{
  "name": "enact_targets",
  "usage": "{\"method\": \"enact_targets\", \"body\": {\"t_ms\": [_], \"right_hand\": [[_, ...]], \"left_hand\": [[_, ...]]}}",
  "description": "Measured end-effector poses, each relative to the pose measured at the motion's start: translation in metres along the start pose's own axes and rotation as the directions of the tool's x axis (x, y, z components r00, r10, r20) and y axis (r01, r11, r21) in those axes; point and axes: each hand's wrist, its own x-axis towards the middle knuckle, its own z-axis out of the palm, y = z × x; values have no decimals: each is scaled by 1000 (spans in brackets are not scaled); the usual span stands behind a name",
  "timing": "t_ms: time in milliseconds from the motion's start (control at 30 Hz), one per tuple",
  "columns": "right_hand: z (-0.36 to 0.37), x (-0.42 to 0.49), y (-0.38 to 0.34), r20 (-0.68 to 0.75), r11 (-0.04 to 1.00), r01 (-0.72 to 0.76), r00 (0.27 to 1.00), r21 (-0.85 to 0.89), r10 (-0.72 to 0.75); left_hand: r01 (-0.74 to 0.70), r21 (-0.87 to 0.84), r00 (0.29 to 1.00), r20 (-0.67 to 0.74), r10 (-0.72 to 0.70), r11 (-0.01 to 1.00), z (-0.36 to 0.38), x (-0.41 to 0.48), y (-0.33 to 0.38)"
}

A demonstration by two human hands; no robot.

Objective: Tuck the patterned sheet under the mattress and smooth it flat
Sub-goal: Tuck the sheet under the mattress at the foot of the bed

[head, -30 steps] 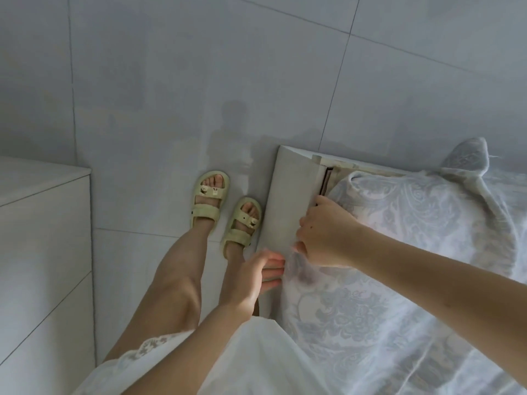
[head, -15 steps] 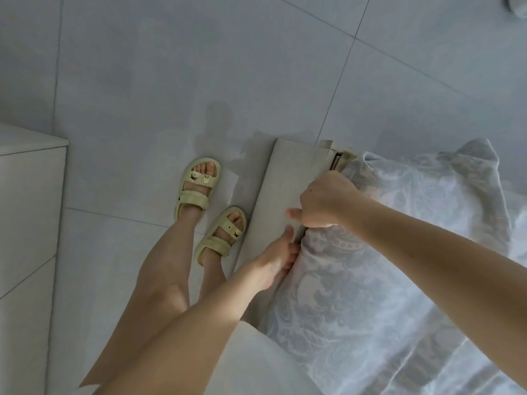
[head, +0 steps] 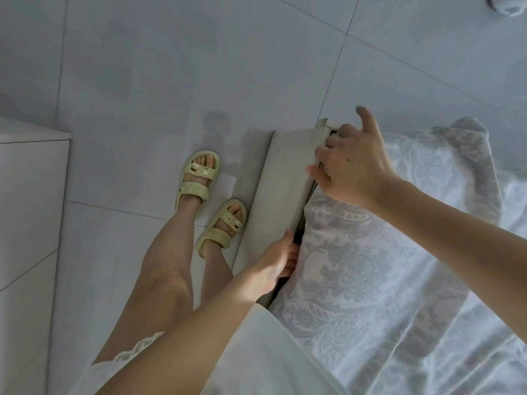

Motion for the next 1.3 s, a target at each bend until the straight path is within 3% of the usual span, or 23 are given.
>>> {"method": "enact_targets", "body": {"t_ms": [67,200,300,400,467,533,667,767,933,1033,1133,1200,1300], "right_hand": [[11,-8,3,-63,991,-100,992,90,106],[21,18,-11,182,977,-115,980,177,82],[19,6,-6,-50,925,-94,991,368,120],[13,-38,11,-359,815,-105,860,570,362],[10,-71,25,-368,732,-167,778,661,510],[17,-106,42,-282,597,-277,684,753,673],[33,-157,81,9,278,-461,527,843,850],[50,-166,108,139,178,-559,476,810,868],[86,-141,150,315,115,-662,493,741,811],[112,-128,181,450,152,-766,512,624,732],[134,-123,205,654,215,-823,553,526,517],[139,-119,208,737,227,-851,524,474,427],[137,-112,205,719,204,-852,518,482,463]], "left_hand": [[0,-7,999,-36,0,1000,6,6,1],[29,50,995,-95,-24,998,-2,8,19],[40,261,989,-145,-2,965,-13,7,51],[-115,424,915,-308,262,898,-11,-1,104],[-281,572,792,-315,523,771,3,-8,134],[-357,738,679,-217,702,573,28,-18,158],[-406,887,573,60,817,220,89,-35,192],[-403,912,607,198,770,83,126,-24,210],[-287,956,739,180,650,61,162,23,235],[-260,958,833,161,529,118,176,48,249],[-290,936,902,197,384,201,188,66,259],[-276,943,926,207,317,189,191,73,263],[-242,966,934,207,291,89,198,79,269]]}}
